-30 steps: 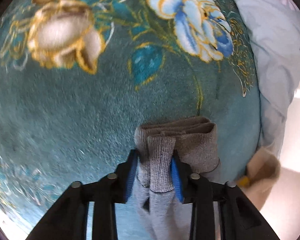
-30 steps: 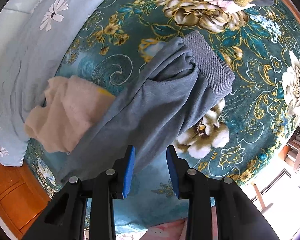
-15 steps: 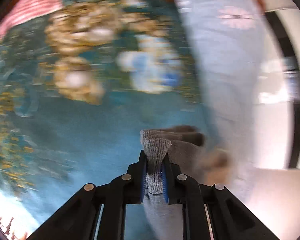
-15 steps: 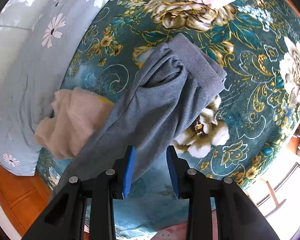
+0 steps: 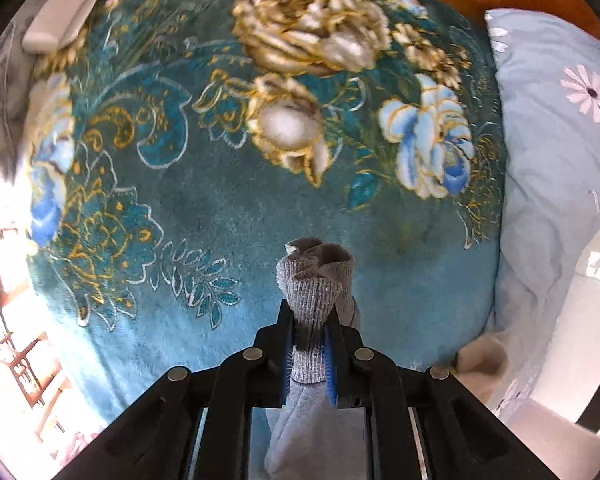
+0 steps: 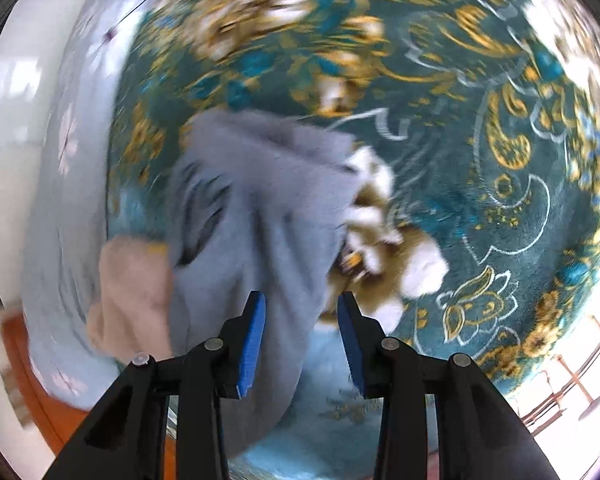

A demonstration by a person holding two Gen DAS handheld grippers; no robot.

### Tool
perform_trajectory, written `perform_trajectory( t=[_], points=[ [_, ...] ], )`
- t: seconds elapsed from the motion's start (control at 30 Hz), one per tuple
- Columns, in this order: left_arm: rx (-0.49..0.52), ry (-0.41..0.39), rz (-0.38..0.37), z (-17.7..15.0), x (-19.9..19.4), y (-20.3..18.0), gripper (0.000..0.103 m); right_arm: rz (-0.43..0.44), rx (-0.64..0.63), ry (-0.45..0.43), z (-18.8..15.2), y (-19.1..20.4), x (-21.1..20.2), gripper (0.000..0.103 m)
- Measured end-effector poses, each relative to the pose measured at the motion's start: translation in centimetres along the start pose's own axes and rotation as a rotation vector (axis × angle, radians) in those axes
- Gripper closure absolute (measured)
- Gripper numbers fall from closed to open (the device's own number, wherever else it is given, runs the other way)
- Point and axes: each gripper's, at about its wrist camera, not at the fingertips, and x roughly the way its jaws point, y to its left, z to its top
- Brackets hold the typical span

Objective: Fold clothes

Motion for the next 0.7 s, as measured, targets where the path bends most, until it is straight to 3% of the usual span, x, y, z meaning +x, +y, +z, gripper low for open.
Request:
perform_trajectory(
  t=[0.13, 0.2, 0.4, 0.63, 0.7],
  points=[
    [0.043, -0.025, 0.030, -1.0, -1.5, -2.2, 0.089, 0.072, 0.080, -0.029, 2.2, -1.8, 1.4, 0.062],
    [0.061, -0.036, 0.045, -1.6, -2.0, -3.1, 0.089, 0.090, 0.090, -0.030, 3.2, -2.0, 2.3, 0.049],
    [0.093, -0.071, 0.080, -3.2, -3.4, -4.9, 0.089, 0.106, 0.069, -0.007, 5.2, -1.5, 5.1, 0.049],
    [0.087, -0.099, 0.073, -3.7, -4.9, -5.7, 0.089, 0.126, 0.081, -0.090, 5.8, -1.1, 5.8, 0.047],
    [0.091, -0.101, 0.063, -3.8, -5.1, -6.1, 0.089, 0.120, 0.087, -0.084, 5.9, -0.9, 5.8, 0.053]
  ],
)
